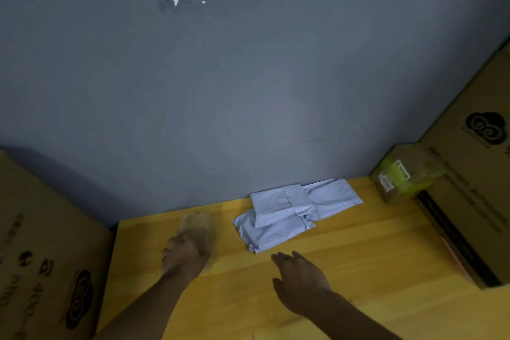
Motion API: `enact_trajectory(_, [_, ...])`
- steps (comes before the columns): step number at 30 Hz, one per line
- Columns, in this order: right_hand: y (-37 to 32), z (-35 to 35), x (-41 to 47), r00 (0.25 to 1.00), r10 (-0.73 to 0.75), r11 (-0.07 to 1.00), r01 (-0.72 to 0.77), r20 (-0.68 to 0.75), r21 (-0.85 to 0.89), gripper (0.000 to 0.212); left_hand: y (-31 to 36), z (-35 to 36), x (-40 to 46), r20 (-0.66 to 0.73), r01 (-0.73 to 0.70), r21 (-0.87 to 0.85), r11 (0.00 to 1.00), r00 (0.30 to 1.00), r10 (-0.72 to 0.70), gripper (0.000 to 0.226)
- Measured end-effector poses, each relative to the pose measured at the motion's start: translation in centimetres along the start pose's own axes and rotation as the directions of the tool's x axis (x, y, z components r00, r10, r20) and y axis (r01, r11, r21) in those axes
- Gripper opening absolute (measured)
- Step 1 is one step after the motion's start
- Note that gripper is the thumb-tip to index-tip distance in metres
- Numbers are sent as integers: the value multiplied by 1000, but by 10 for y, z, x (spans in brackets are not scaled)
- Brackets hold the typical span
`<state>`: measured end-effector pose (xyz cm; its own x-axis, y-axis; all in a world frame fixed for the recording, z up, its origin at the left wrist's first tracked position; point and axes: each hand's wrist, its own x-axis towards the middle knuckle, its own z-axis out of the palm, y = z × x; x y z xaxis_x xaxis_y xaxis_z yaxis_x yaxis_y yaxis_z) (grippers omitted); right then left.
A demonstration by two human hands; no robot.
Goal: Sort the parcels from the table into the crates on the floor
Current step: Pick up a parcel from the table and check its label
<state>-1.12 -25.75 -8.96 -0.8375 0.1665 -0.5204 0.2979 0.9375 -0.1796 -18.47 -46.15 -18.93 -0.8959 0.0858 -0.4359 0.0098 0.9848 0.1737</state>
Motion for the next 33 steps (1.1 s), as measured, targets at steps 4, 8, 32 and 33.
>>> enact_trajectory(4, [8,-16,-30,999,27,998,-26,-18,63,55,9,-26,-38,41,-69,-308,949,995,86,75])
enact_trajectory(8, [22,-35,-58,994,68,987,-55,-84,148,59,36,-65,-92,137,-39,-711,702,972,192,42])
enact_trajectory(32, [158,-88,-273,914,383,275,27,-135,961,55,217,-90,-366,-41,-185,-952,244,866,498,27])
enact_trajectory(33, [161,-91,-276,904,397,244,64,-160,968,65,222,-90,-370,-142,-328,-892,310,856,498,29])
